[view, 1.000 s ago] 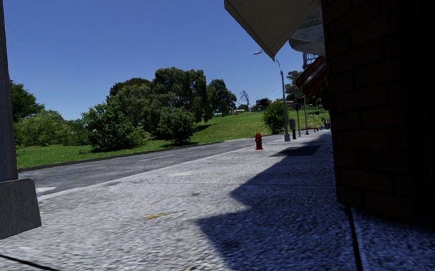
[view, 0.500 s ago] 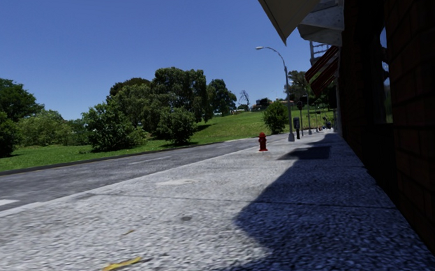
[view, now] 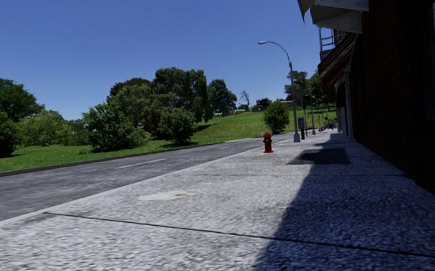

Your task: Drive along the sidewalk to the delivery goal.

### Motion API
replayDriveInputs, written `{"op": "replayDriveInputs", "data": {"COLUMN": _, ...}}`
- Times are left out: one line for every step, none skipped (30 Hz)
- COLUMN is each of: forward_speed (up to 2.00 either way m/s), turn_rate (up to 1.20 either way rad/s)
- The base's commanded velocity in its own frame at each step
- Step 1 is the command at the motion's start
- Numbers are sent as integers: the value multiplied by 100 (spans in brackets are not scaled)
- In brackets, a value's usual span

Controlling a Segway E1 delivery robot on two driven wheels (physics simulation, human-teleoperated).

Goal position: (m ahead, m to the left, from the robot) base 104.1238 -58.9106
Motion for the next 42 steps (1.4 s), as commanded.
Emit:
{"op": "replayDriveInputs", "data": {"forward_speed": 200, "turn_rate": -120}}
{"op": "replayDriveInputs", "data": {"forward_speed": 200, "turn_rate": -49}}
{"op": "replayDriveInputs", "data": {"forward_speed": 200, "turn_rate": -1}}
{"op": "replayDriveInputs", "data": {"forward_speed": 200, "turn_rate": -1}}
{"op": "replayDriveInputs", "data": {"forward_speed": 200, "turn_rate": 0}}
{"op": "replayDriveInputs", "data": {"forward_speed": 200, "turn_rate": 0}}
{"op": "replayDriveInputs", "data": {"forward_speed": 200, "turn_rate": 0}}
{"op": "replayDriveInputs", "data": {"forward_speed": 200, "turn_rate": 0}}
{"op": "replayDriveInputs", "data": {"forward_speed": 200, "turn_rate": 0}}
{"op": "replayDriveInputs", "data": {"forward_speed": 200, "turn_rate": 0}}
{"op": "replayDriveInputs", "data": {"forward_speed": 200, "turn_rate": 0}}
{"op": "replayDriveInputs", "data": {"forward_speed": 200, "turn_rate": 0}}
{"op": "replayDriveInputs", "data": {"forward_speed": 200, "turn_rate": -17}}
{"op": "replayDriveInputs", "data": {"forward_speed": 200, "turn_rate": -42}}
{"op": "replayDriveInputs", "data": {"forward_speed": 200, "turn_rate": -62}}
{"op": "replayDriveInputs", "data": {"forward_speed": 200, "turn_rate": -85}}
{"op": "replayDriveInputs", "data": {"forward_speed": 200, "turn_rate": -100}}
{"op": "replayDriveInputs", "data": {"forward_speed": 200, "turn_rate": -104}}
{"op": "replayDriveInputs", "data": {"forward_speed": 200, "turn_rate": -111}}
{"op": "replayDriveInputs", "data": {"forward_speed": 200, "turn_rate": -111}}
{"op": "replayDriveInputs", "data": {"forward_speed": 200, "turn_rate": -115}}
{"op": "replayDriveInputs", "data": {"forward_speed": 200, "turn_rate": -116}}
{"op": "replayDriveInputs", "data": {"forward_speed": 200, "turn_rate": -116}}
{"op": "replayDriveInputs", "data": {"forward_speed": 200, "turn_rate": -116}}
{"op": "replayDriveInputs", "data": {"forward_speed": 200, "turn_rate": -116}}
{"op": "replayDriveInputs", "data": {"forward_speed": 200, "turn_rate": -115}}
{"op": "replayDriveInputs", "data": {"forward_speed": 200, "turn_rate": -106}}
{"op": "replayDriveInputs", "data": {"forward_speed": 200, "turn_rate": -63}}
{"op": "replayDriveInputs", "data": {"forward_speed": 200, "turn_rate": -40}}
{"op": "replayDriveInputs", "data": {"forward_speed": 200, "turn_rate": -2}}
{"op": "replayDriveInputs", "data": {"forward_speed": 200, "turn_rate": -2}}
{"op": "replayDriveInputs", "data": {"forward_speed": 200, "turn_rate": 0}}
{"op": "replayDriveInputs", "data": {"forward_speed": 200, "turn_rate": 0}}
{"op": "replayDriveInputs", "data": {"forward_speed": 200, "turn_rate": 0}}
{"op": "replayDriveInputs", "data": {"forward_speed": 200, "turn_rate": 0}}
{"op": "replayDriveInputs", "data": {"forward_speed": 200, "turn_rate": 0}}
{"op": "replayDriveInputs", "data": {"forward_speed": 200, "turn_rate": 0}}
{"op": "replayDriveInputs", "data": {"forward_speed": 200, "turn_rate": 0}}
{"op": "replayDriveInputs", "data": {"forward_speed": 200, "turn_rate": 0}}
{"op": "replayDriveInputs", "data": {"forward_speed": 200, "turn_rate": 0}}
{"op": "replayDriveInputs", "data": {"forward_speed": 200, "turn_rate": 0}}
{"op": "replayDriveInputs", "data": {"forward_speed": 200, "turn_rate": 0}}
